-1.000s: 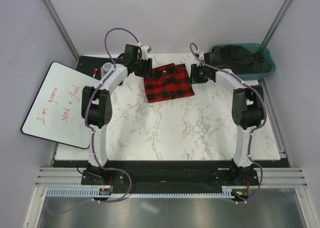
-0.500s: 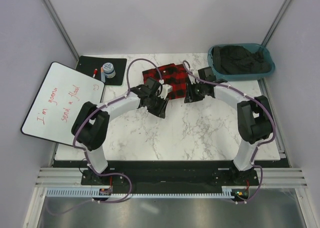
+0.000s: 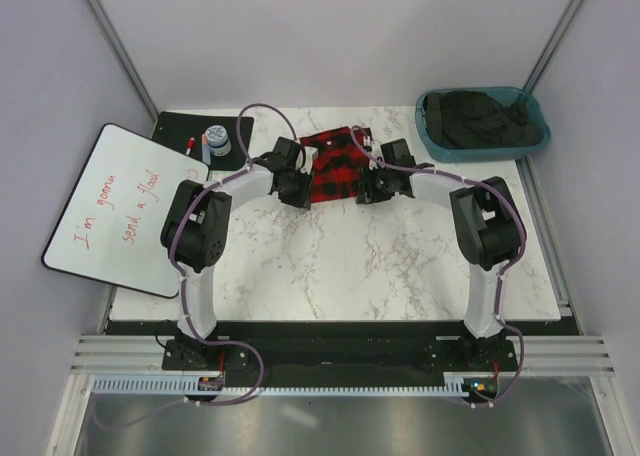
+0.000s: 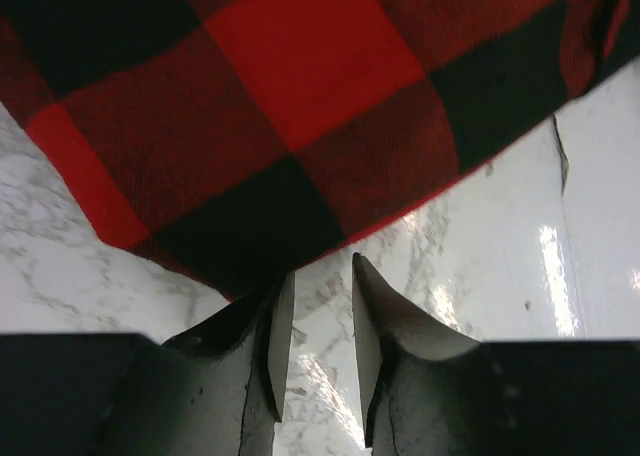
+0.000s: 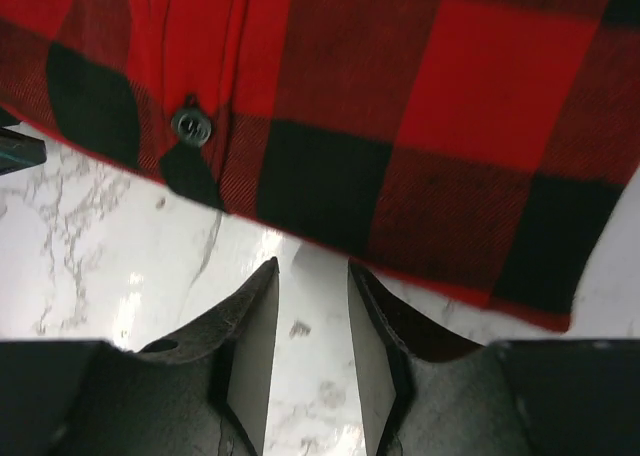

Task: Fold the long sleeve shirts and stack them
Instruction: Neatly place the folded shirt to the corner

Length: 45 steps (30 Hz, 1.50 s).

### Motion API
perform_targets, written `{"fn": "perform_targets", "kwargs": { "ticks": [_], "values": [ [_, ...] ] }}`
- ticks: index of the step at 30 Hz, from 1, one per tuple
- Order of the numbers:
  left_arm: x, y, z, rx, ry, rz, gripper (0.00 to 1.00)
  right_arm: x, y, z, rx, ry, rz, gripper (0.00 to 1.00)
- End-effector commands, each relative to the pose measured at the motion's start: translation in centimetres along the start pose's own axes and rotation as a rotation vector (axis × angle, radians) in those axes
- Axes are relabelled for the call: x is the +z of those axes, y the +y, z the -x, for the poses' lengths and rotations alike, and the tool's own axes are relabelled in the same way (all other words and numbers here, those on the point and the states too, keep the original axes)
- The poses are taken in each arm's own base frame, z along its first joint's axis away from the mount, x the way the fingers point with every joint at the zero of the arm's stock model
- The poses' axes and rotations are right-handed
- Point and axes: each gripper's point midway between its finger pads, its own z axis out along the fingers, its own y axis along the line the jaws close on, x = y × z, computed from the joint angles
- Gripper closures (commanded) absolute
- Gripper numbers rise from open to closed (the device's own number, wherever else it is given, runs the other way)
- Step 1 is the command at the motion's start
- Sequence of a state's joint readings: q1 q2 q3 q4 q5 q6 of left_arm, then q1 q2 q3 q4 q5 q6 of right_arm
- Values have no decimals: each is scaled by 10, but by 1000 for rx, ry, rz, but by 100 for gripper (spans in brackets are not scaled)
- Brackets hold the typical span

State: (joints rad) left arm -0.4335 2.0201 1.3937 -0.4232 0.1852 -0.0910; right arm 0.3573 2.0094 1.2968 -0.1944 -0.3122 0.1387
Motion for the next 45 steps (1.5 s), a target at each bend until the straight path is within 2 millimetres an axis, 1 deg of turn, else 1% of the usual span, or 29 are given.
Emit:
{"fn": "perform_targets", "kwargs": {
  "ticks": [1, 3, 6, 8, 9, 11, 12, 14, 15, 16, 21, 24, 25, 27, 30, 32, 33, 34, 35, 36, 37, 38, 39, 40, 41, 42, 43, 44, 45],
  "values": [
    [11, 29, 34, -65, -80, 52, 63, 32, -21, 8, 7, -22, -67, 58],
    [18, 38, 39, -73, -85, 71, 63, 41, -26, 13, 0, -32, -78, 57],
    [20, 53, 63, -97, -133, 81, 63, 54, -30, 21, 3, -49, -85, 57],
    [24, 56, 70, -108, -143, 71, 63, 60, -31, 27, 11, -60, -86, 57],
    [23, 55, 79, -107, -161, 68, 63, 62, -33, 29, 14, -62, -90, 57],
    [30, 59, 82, -111, -162, 69, 63, 63, -34, 41, 7, -93, -103, 57],
    [28, 62, 93, -113, -182, 68, 63, 65, -37, 42, 10, -96, -112, 56],
    [34, 65, 97, -119, -182, 71, 63, 68, -37, 48, 18, -107, -109, 56],
    [31, 68, 108, -124, -205, 72, 63, 71, -36, 47, 20, -103, -104, 56],
    [32, 68, 110, -130, -206, 70, 63, 72, -36, 52, 22, -112, -103, 56],
    [40, 73, 119, -133, -219, 75, 63, 80, -45, 57, 11, -124, -129, 56],
    [49, 76, 122, -141, -221, 80, 63, 85, -47, 58, 21, -125, -126, 56],
    [50, 78, 123, -140, -222, 86, 63, 86, -45, 62, 25, -133, -120, 56],
    [52, 80, 128, -134, -231, 82, 62, 85, -45, 66, 21, -141, -124, 54],
    [47, 75, 131, -129, -237, 50, 59, 82, -46, 76, 16, -150, -135, 52],
    [30, 66, 139, -110, -261, 18, 56, 74, -42, 87, 8, -162, -132, 52],
    [24, 64, 134, -108, -254, 16, 52, 62, -36, 99, -3, -185, -130, 51],
    [-1, 58, 145, -90, -295, 13, 48, 54, -33, 107, -11, -201, -128, 51],
    [-15, 53, 148, -68, -310, 2, 44, 44, -30, 111, -26, -200, -128, 50],
    [-24, 51, 140, -64, -301, -8, 36, 20, -19, 129, -51, -238, -115, 49],
    [-65, 40, 156, -38, -374, -30, 31, 7, -13, 135, -65, -249, -112, 43],
    [-82, 29, 156, -7, -394, -82, 26, -7, -8, 134, -80, -238, -104, 41],
    [-93, 27, 148, -4, -393, -98, 12, -38, 8, 150, -102, -286, -81, 37],
    [-113, 20, 148, 12, -412, -118, 1, -49, 16, 145, -110, -278, -55, 27],
    [-147, 4, 150, 49, -456, -159, 0, -63, 23, 142, -116, -271, -41, 21],
    [-159, -2, 143, 66, -455, -181, 0, -89, 33, 143, -135, -296, -26, 16],
    [-167, -8, 130, 69, -416, -200, 0, -101, 39, 137, -139, -291, -8, 6],
    [-187, -17, 127, 91, -430, -222, 1, -111, 44, 134, -150, -294, 0, 2],
    [-194, -22, 120, 98, -416, -237, 0, -130, 50, 127, -170, -303, 6, 2]
  ]
}}
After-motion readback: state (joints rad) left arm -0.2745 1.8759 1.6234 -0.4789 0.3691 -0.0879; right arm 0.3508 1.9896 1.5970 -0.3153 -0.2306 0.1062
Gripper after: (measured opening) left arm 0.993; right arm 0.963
